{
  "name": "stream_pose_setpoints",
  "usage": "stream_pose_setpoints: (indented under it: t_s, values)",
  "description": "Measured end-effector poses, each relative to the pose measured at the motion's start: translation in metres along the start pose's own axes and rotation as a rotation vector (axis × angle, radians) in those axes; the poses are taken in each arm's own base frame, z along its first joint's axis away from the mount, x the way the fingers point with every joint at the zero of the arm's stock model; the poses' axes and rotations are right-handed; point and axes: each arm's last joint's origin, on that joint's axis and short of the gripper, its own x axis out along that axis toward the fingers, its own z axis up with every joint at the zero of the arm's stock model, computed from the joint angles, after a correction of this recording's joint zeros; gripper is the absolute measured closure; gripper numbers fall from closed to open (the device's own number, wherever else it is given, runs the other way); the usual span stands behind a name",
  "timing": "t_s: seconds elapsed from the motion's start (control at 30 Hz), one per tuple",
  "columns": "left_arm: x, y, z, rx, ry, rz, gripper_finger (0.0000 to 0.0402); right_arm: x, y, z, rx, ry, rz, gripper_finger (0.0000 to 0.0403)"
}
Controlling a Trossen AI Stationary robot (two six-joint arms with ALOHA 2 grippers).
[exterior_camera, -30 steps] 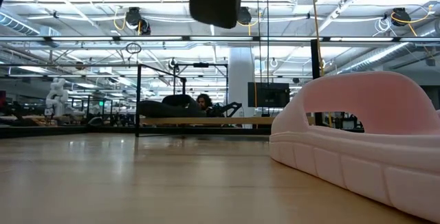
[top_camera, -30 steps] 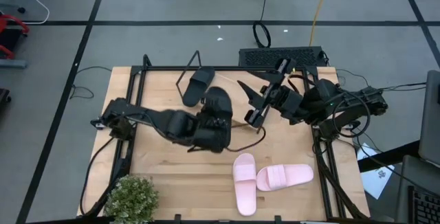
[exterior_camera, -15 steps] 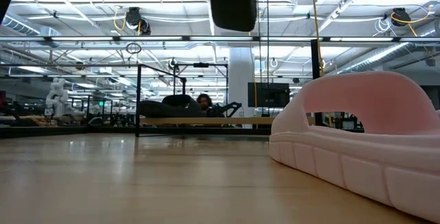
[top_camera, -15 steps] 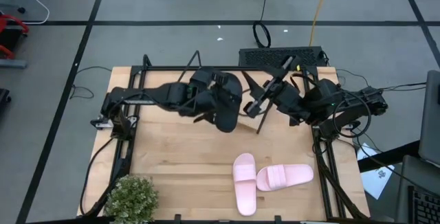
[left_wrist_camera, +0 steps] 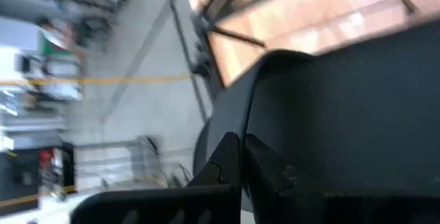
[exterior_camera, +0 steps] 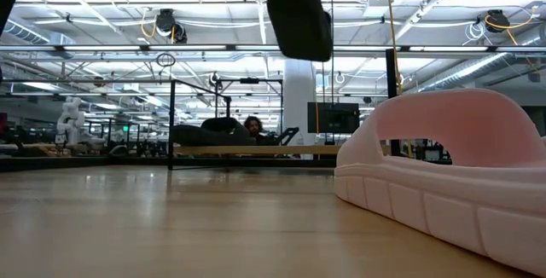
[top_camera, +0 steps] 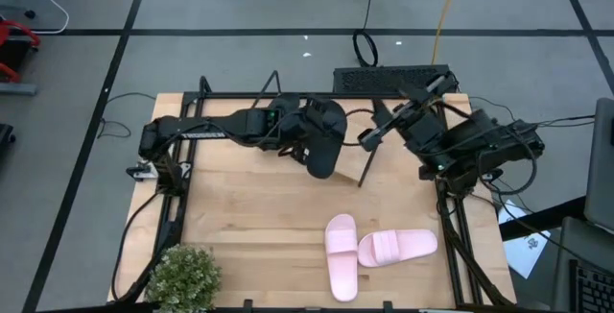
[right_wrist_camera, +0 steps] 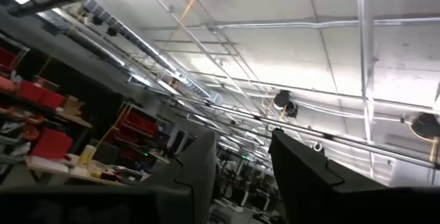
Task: Pick and place slides into the shelf
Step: Put the black slides on the shelf
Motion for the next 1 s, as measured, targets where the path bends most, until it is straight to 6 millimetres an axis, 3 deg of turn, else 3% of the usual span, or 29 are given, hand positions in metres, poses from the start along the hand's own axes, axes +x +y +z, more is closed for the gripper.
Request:
stream_pose_setpoints:
  t_s: [0.17,0.43,0.73,1.0]
  values:
    - [-0.005,-0.005,-0.027,-0.011,-0.1,0.103,0.0401,-0.001,-0.013,0.002,0.018,0.036,-0.031,0.0273]
    - [-0.005,-0.016,-0.073,-0.063,-0.141,0.036,0.0401,0.004,-0.014,-0.003,0.003,0.044,-0.042,0.0273]
    - [0.011,-0.028,-0.097,-0.059,-0.162,-0.048,0.0401,0.007,-0.007,-0.011,-0.017,0.127,-0.038,0.0273]
    - [0.024,-0.025,-0.117,-0.093,-0.17,-0.021,0.0402,0.01,-0.005,-0.016,-0.079,0.16,-0.026,0.0273]
